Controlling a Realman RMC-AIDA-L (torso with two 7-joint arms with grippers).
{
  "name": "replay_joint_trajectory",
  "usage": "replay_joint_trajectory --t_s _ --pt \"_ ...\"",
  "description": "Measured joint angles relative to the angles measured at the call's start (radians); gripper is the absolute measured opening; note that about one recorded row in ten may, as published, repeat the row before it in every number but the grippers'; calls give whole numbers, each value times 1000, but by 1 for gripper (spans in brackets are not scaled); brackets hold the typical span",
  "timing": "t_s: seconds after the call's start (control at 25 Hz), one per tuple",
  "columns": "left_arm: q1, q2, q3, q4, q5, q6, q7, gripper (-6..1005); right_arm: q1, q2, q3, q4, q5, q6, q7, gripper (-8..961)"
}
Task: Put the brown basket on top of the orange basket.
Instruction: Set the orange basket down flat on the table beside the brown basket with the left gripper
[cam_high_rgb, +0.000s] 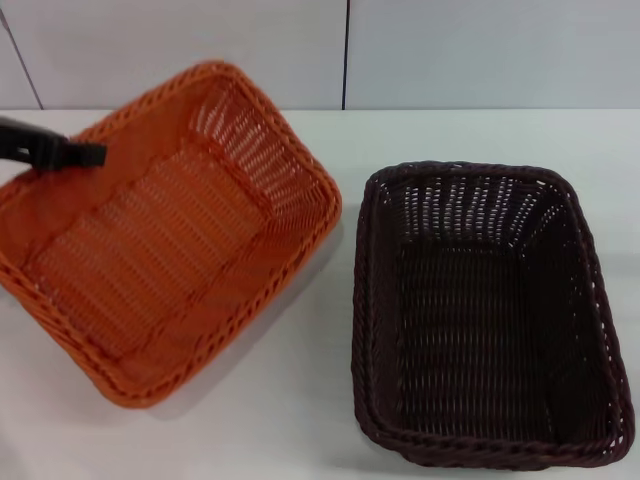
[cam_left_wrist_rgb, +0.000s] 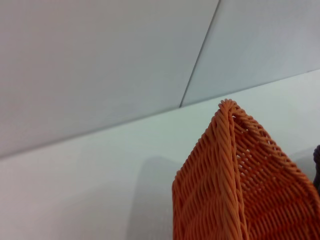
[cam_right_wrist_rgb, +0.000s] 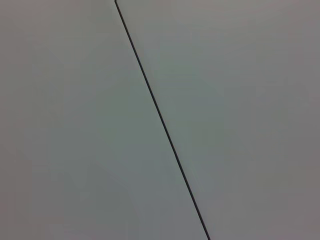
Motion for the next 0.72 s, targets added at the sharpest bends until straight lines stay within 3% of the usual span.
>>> replay_joint_trajectory --t_s 0.16,0.24,0.32,0.48,0.72 --pt "-28 36 0 2 -4 15 27 180 -5 2 5 -1 -1 7 1 526" --pt "-28 36 0 2 -4 15 27 180 -6 3 5 -1 -1 7 1 526" --pt "-42 67 0 8 -8 39 97 180 -8 4 5 -1 -1 7 1 526" --pt "-58 103 -4 11 -2 132 222 180 -10 5 1 0 -2 8 1 526" --pt "-70 123 -29 5 -11 248 287 180 -5 7 0 1 -2 21 1 526"
